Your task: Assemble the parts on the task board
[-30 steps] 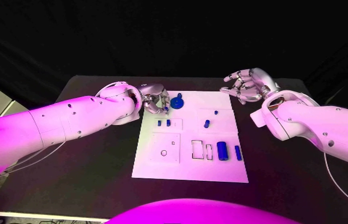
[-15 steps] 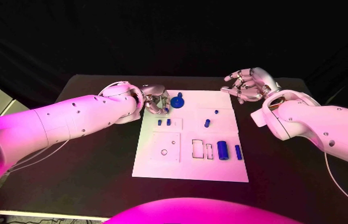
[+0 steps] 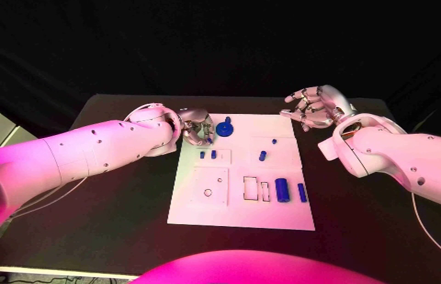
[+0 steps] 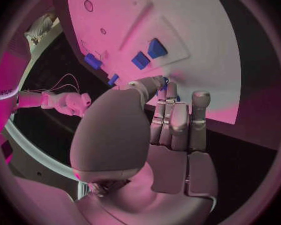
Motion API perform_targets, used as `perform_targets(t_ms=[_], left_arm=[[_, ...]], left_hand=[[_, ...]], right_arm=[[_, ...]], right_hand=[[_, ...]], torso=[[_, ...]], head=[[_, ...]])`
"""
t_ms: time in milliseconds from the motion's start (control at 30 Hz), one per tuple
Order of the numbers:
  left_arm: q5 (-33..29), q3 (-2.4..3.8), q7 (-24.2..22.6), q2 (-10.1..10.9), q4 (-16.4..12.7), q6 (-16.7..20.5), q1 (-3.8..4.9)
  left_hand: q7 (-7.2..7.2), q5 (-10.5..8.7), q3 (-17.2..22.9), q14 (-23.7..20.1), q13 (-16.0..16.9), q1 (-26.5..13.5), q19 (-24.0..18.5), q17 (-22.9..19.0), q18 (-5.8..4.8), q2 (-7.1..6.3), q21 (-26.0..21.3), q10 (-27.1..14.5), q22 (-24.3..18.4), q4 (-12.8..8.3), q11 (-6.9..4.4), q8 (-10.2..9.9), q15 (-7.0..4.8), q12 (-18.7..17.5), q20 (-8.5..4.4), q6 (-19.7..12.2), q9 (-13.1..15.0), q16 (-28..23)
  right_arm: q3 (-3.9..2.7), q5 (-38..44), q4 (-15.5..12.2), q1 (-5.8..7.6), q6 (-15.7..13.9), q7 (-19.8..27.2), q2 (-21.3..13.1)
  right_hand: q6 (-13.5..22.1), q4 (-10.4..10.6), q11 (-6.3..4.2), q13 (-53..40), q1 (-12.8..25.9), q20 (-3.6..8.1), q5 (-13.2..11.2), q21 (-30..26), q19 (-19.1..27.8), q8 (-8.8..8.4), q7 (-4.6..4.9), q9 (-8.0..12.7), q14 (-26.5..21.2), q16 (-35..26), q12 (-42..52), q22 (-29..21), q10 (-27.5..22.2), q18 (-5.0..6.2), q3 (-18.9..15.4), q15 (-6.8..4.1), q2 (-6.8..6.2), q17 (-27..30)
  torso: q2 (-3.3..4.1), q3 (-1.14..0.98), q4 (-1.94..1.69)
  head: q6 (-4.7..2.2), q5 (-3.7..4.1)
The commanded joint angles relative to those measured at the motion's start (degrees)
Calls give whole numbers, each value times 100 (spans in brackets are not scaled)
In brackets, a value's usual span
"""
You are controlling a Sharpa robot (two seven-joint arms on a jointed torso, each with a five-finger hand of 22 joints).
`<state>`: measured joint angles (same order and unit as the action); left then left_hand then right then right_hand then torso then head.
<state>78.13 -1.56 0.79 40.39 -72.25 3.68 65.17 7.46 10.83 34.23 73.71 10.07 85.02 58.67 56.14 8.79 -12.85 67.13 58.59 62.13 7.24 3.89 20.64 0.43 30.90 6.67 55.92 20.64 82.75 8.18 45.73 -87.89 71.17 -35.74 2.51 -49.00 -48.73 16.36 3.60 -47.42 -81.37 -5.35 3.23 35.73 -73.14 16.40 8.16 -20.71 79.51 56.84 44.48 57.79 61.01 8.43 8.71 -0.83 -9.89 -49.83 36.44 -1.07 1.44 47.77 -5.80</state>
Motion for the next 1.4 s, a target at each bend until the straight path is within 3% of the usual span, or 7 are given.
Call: perform_targets(t_ms=[33, 1067, 1400], left_arm=[[3, 1, 7, -16, -2, -120, 0], [2, -26, 77, -159, 120, -348, -12], [-33, -27, 58, -135, 92, -247, -12]], left_hand=[[3, 7, -5, 25, -7, -48, -43, -5, -45, -15, -29, 36, -5, -25, -6, -8, 6, -30, 14, 30, 9, 9], [14, -6, -10, 14, -6, -56, -63, -26, -43, -20, -43, 62, -11, -53, 1, -31, 12, -62, 16, 40, 16, 6], [80, 2, -50, -95, 4, -184, -202, -171, -22, -122, -157, -44, -97, -80, 87, -260, 86, -206, 62, -170, -29, -18]], right_arm=[[-1, 61, -9, -3, 50, 33, -1], [-2, 61, -21, -3, 92, 27, 3], [-2, 61, -13, -3, 84, 34, 1]], right_hand=[[10, 2, 2, 4, -39, 11, 25, -20, 48, 24, 34, 9, -28, -19, -34, -5, -15, 69, -29, 6, -10, 4], [12, 4, 3, 27, -35, 11, 24, -73, 48, 30, 35, 10, -31, -68, -48, -41, -11, 73, -30, 6, -9, 29], [19, 5, 5, 89, -31, 10, 25, -270, 77, 40, 36, 15, -46, -191, -102, -167, -26, 94, -34, 9, -15, 96]], torso=[[0, 3, -2], [-2, 1, -3], [-2, 4, -5]], head=[[4, 8], [14, 28], [11, 31]])
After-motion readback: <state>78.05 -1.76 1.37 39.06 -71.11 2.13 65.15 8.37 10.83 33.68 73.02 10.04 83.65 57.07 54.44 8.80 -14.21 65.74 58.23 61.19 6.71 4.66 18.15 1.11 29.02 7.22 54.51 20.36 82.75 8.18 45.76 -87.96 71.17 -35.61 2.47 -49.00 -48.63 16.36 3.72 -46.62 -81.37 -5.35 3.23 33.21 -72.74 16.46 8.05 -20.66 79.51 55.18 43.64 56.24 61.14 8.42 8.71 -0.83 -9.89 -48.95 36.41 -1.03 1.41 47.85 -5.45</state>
